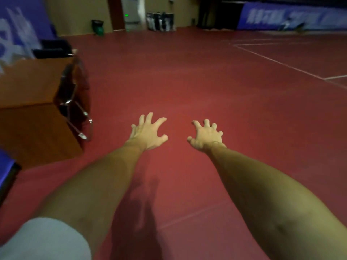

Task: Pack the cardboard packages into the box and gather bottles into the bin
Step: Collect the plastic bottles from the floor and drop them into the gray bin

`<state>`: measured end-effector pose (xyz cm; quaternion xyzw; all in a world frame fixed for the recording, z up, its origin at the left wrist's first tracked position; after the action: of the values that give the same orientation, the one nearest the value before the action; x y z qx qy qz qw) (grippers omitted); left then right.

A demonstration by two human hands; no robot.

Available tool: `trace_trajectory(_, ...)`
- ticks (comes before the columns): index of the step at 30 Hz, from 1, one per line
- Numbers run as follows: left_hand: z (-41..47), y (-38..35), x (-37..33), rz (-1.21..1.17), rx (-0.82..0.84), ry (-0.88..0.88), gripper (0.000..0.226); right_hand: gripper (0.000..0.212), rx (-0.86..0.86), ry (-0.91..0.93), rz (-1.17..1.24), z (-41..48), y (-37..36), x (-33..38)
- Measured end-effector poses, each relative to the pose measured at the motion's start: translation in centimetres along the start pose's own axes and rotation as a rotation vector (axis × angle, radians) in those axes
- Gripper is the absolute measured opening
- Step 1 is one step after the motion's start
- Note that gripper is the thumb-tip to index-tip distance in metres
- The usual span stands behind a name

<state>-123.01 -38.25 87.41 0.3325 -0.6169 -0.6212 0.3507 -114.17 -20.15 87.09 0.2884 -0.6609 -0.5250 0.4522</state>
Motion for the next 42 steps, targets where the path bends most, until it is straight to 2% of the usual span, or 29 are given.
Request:
trace_trajectory(3, 1.1, -0.1, -12.2, -0.070, 0.031, -0.132, 0.071, 0.069, -0.023, -0.126, -0.006, -3.0, 3.0, -11.6)
trace_trajectory(10, 2.6, 1.7, -38.7, -0.046, 0.008, -0.464, 0.072, 0.069, -0.116, -0.442, 0.019, -11.8, 9.5, -34.6)
trace_trajectory(15, 1.5, 0.8, -55.8, -0.046, 0.037, -0.698, 0.070, 0.071, -0.145, -0.697, 0.045, -18.8, 11.8, -48.4)
trace_trajectory(20, 1.3, -0.7, -69.9, -0.030, 0.061, -0.879, 0.069, 0.067, -0.178, -0.898, 0.063, -22.8, 13.7, -59.8)
trace_trajectory(30, 6.8, -2.2, -93.7, -0.024, 0.088, -1.054, 0.068, 0.064, -0.257, -1.071, 0.141, -22.2, 18.2, -80.4)
trace_trajectory(38, 6.4, -4.6, -114.0, 0.056, 0.094, -1.209, 0.069, 0.067, -0.269, -1.187, 0.189, -25.1, 20.4, -98.5)
trace_trajectory(42, 5.9, -5.6, -124.7, 0.057, 0.101, -1.212, 0.070, 0.068, -0.265, -1.186, 0.166, -26.6, 23.1, -109.1)
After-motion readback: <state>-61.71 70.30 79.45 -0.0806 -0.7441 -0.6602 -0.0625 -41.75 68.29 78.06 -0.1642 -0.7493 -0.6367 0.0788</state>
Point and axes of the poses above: each hand's wrist, its own z-axis towards the middle knuckle, its own y-axis out of the back of the hand, x = y × z, the point moved 6 cm from there along z, towards the middle knuckle, and after that the axes turned 11 degrees about z, right-handed, at the moved point
